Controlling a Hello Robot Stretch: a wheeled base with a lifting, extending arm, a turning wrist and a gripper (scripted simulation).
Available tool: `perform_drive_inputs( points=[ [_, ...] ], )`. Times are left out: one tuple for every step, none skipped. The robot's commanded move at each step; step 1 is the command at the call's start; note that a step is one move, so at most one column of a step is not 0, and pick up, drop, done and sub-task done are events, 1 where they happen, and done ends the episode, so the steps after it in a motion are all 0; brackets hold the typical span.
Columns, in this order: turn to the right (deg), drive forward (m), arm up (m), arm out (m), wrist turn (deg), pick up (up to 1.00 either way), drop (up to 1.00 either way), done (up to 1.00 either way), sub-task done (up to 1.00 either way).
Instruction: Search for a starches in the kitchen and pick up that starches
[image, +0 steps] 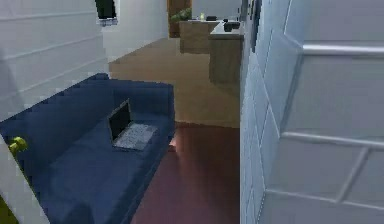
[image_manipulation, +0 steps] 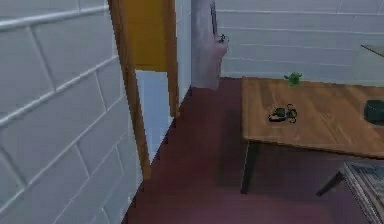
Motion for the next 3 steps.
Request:
perform_drive_inputs(
  points=[
    [0.0, 1.0, 0.0, 0.0, 0.0, 0.0, 0.0, 0.0, 0.0],
    [3.0, 0.0, 0.0, 0.0, 0.0, 0.0, 0.0, 0.0, 0.0],
    [0.0, 1.0, 0.0, 0.0, 0.0, 0.0, 0.0, 0.0, 0.0]
  ],
)
